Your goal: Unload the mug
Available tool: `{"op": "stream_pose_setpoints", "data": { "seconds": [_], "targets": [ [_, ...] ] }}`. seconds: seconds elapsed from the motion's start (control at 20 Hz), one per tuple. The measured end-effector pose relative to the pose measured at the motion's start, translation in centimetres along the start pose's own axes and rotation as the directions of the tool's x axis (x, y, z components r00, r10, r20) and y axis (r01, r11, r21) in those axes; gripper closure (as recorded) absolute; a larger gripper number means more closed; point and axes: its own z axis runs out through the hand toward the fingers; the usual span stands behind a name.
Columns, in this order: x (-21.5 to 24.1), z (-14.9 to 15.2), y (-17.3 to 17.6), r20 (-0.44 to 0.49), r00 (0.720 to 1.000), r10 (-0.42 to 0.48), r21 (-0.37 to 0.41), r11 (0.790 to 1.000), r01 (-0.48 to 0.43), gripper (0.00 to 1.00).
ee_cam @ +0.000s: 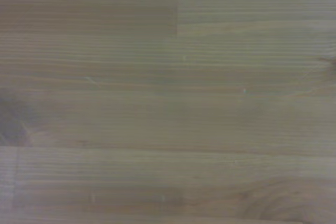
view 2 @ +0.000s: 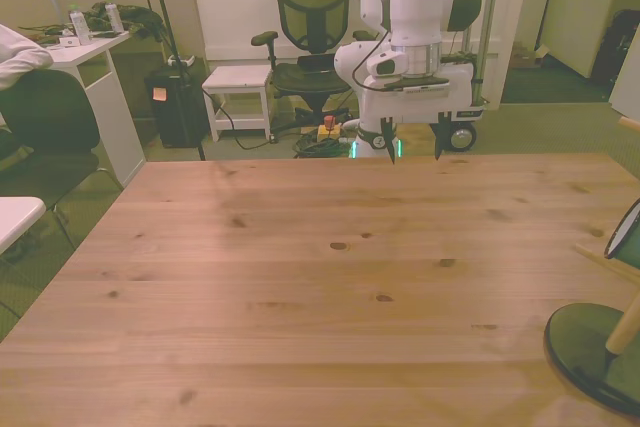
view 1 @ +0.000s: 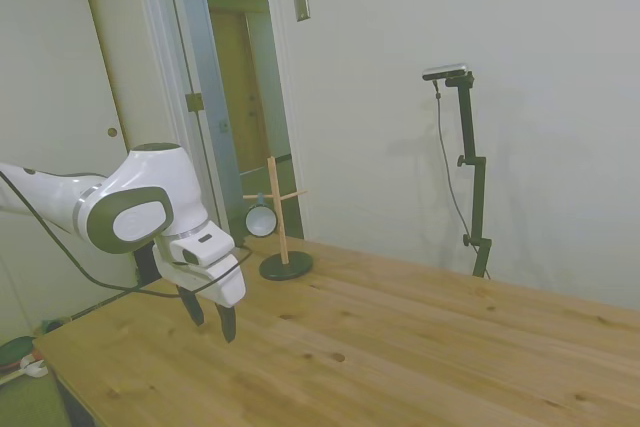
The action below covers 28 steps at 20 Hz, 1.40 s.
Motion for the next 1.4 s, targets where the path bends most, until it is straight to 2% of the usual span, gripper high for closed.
{"op": "stream_pose_setpoints", "data": {
  "seconds": [0.2, 0.65, 1.1, 1.4],
  "targets": [
    [0.3, 0.1, -0.2, -0.017, 1.000, 0.005, 0.017, 1.000, -0.005, 0.00],
    [1.3, 0.6, -2.0, -0.036, 0.997, -0.075, 0.078, 0.994, 0.078, 0.00],
    [3.4, -0.6, -8.7, -0.085, 0.987, -0.135, 0.129, 0.981, 0.145, 0.00],
    [4.7, -1.2, -12.9, -0.109, 0.983, -0.149, 0.136, 0.977, 0.163, 0.00]
  ]
}}
